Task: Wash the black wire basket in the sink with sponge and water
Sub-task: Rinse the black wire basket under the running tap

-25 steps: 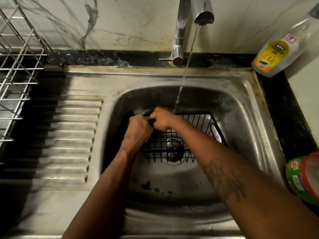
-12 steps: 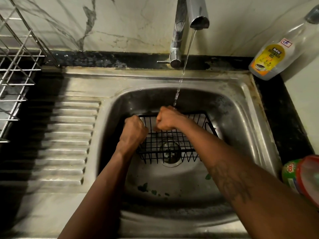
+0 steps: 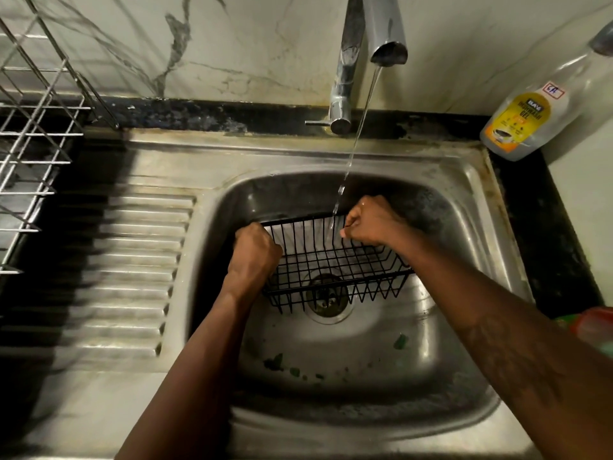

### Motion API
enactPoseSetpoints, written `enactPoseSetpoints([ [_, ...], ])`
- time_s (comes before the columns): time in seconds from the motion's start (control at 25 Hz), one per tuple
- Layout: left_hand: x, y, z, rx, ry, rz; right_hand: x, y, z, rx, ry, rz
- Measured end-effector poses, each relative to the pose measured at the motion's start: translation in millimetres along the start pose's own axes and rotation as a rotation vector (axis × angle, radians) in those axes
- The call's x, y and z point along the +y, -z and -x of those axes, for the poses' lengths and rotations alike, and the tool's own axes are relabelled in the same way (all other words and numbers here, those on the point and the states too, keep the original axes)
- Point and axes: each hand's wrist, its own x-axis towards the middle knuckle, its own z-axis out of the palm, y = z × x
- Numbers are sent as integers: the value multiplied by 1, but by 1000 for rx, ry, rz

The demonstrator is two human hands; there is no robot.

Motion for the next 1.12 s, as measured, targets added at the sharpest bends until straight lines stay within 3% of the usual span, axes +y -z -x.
enactPoseSetpoints([
  [0.08,-3,-5,-1,-24,-99,-223,5,-10,7,153,106,13],
  [0.28,-9,-10,7,-14,-240,-421,26,-40,23,538,342,166],
  [0.4,-6,-6,5,-18,-177,-431,33,-38,26,698,353,139],
  [0.48,-1,0,8,-5,-124,-506,38,-36,33,769,236,101],
  [0.56,4,7,14,52,-139,-635,42,-40,39,748,57,40],
  [0.64,10,12,15,98,-229,-658,44,-46,37,661,-3,50],
  [0.76,13,1,5,7,-431,-523,35,-43,29,579,151,104],
  [0.88,17,-16,2,-179,-527,-505,9,-26,29,410,167,158],
  [1.12,12,-33,-1,-143,-536,-535,-21,-27,21,267,304,27],
])
